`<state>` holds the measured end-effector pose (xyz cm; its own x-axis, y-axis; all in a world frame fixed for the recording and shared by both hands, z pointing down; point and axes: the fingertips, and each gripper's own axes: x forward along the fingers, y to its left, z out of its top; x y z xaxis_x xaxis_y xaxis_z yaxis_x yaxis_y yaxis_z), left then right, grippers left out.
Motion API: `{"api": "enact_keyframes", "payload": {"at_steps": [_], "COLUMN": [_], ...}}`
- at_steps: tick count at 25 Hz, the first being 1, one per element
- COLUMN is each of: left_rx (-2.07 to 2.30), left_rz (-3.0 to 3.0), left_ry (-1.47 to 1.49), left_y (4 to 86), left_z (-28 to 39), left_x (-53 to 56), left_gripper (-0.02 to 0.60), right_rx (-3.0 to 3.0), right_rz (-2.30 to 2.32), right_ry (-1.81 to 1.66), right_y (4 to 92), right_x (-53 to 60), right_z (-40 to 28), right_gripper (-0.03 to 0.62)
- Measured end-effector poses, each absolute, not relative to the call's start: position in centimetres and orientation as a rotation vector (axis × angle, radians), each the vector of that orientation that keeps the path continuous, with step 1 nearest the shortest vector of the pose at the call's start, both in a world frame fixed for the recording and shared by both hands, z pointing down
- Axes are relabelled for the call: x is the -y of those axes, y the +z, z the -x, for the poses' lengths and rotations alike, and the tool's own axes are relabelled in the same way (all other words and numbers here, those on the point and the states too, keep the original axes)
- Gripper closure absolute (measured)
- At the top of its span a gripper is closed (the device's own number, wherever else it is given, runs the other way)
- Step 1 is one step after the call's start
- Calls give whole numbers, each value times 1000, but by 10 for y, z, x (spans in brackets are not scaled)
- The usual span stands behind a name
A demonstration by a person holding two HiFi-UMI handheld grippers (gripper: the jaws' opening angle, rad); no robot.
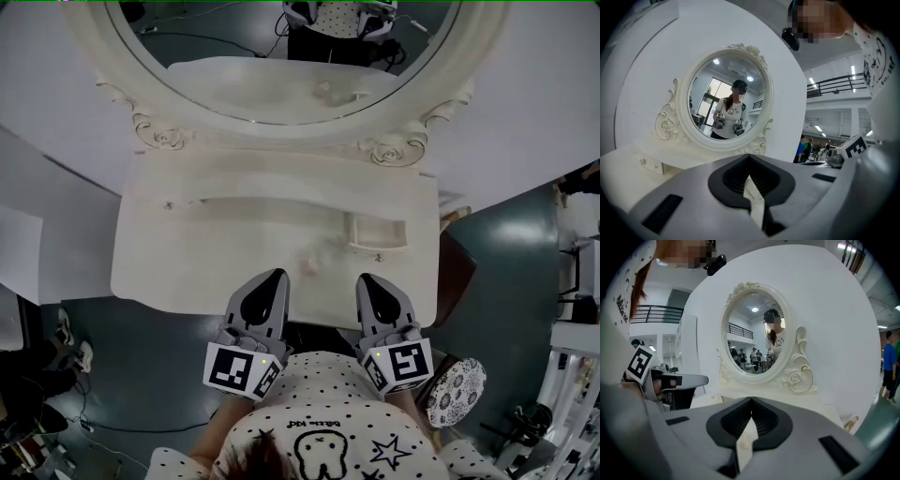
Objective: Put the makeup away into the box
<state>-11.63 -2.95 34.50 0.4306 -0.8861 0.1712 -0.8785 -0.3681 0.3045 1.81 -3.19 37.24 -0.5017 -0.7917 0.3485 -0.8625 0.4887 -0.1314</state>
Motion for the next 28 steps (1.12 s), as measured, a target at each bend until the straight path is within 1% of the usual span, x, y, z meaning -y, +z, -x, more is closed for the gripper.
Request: {"api": "enact_keyframes", "payload": {"at_steps": [8,15,21,22,24,28], "left_rx": [1421,1328,1297,1296,1293,1285], "left_rz": [-2397,-2455,-2453,-2448,-2435,-2408], "left_ry": [41,41,56,61,68,86], "left_y": [350,351,359,361,366,377], "left_z": [138,130,127,127,127,128], "left_x": [40,53,62,63,65,68], "left_gripper": [586,586,586,586,586,586], "right_rx": [2479,2424,2375,2372,2375,2353], "right_rz": [-1496,-1583,-1551,-1535,-1501,-1442], "right_ry": [390,391,429,440,472,533], "right_y": [364,366,381,384,391,413], "right_x": [38,44,55,57,62,72], "right_z": [15,12,20,23,28,36], "right_gripper": [586,586,583,577,526,497]}}
